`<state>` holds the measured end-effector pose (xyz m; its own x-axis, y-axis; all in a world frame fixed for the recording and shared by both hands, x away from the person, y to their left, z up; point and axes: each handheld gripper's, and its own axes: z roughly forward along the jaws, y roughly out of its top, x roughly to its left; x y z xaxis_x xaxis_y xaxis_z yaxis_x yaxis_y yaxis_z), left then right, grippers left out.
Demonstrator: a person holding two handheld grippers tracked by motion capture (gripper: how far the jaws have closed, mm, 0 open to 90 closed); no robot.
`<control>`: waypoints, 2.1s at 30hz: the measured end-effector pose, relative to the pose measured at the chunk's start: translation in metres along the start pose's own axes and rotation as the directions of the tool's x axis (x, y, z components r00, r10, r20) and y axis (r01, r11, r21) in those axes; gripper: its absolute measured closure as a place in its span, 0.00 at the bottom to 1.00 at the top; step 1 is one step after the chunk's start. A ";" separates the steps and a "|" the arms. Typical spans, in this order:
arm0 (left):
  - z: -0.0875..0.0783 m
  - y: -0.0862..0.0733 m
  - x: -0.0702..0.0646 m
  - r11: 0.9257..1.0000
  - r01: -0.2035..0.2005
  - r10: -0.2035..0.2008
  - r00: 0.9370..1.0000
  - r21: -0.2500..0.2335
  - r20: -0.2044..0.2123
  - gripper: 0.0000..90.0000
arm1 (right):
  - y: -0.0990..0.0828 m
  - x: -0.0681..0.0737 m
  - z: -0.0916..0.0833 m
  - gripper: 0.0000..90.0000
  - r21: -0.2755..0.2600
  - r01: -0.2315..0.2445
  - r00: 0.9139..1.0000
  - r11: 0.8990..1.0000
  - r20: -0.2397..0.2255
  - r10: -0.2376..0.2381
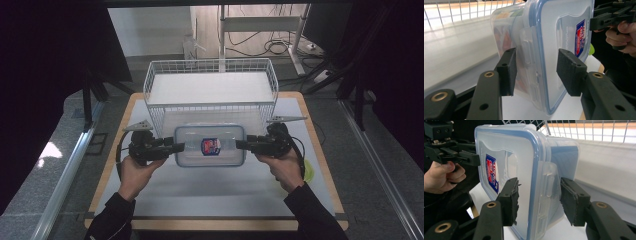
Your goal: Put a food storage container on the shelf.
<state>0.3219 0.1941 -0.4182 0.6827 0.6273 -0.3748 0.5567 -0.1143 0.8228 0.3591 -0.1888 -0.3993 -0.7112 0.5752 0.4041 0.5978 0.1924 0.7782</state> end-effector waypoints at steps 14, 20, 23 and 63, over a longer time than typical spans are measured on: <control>-0.008 0.039 -0.003 0.999 -0.030 0.030 0.999 -0.019 -0.011 0.58 | 0.034 0.002 -0.012 0.56 -0.047 0.015 1.000 0.999 0.006 -0.015; -0.013 0.061 0.000 0.998 -0.038 0.038 0.999 -0.040 -0.011 0.58 | 0.059 0.006 -0.016 0.56 -0.062 0.034 0.999 0.998 0.015 -0.033; -0.014 0.067 0.001 0.998 -0.036 0.035 0.999 -0.044 -0.013 0.58 | 0.070 0.006 -0.016 0.56 -0.066 0.038 0.999 0.997 0.018 -0.037; -0.002 0.169 0.053 0.999 0.006 -0.006 1.000 -0.053 0.001 0.58 | 0.170 -0.030 -0.003 0.55 -0.145 -0.044 0.998 0.989 0.026 0.049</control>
<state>0.4511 0.2091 -0.2983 0.6800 0.6271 -0.3800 0.5347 -0.0695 0.8422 0.4807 -0.1754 -0.2776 -0.6715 0.6043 0.4288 0.5690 0.0498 0.8208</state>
